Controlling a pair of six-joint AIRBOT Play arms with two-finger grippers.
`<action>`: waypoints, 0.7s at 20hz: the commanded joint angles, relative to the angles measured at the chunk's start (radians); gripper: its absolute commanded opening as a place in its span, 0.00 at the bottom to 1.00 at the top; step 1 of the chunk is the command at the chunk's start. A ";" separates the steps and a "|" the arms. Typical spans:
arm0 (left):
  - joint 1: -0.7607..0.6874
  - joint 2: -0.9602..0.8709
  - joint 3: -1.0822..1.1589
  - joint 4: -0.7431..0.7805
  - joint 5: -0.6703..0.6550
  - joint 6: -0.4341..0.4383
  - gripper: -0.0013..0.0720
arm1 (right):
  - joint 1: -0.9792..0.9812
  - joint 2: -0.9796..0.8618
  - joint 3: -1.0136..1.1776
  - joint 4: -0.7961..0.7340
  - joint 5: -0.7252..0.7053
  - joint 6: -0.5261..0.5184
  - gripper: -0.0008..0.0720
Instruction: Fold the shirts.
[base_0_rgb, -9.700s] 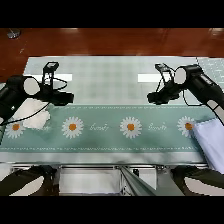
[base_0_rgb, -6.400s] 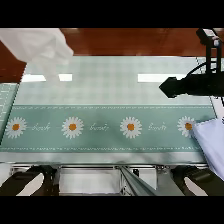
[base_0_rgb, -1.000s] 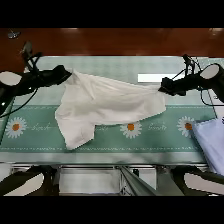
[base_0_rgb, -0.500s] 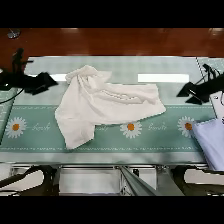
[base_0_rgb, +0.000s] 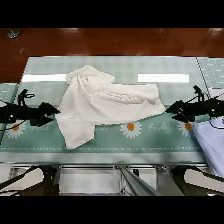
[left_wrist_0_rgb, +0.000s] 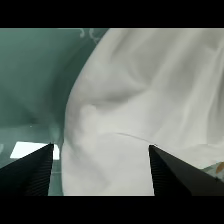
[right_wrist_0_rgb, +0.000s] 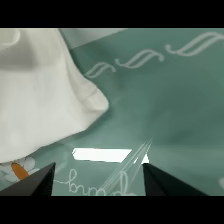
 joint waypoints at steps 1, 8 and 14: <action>-0.029 -0.016 -0.076 -0.160 0.092 0.081 0.98 | 0.064 0.012 -0.043 0.039 -0.066 -0.010 0.88; -0.144 -0.045 -0.068 -0.161 0.146 0.098 0.06 | 0.114 0.012 -0.043 0.040 -0.110 0.049 0.88; -0.158 -0.045 -0.064 -0.161 0.138 0.098 0.06 | 0.115 0.010 -0.039 0.043 -0.246 0.117 0.88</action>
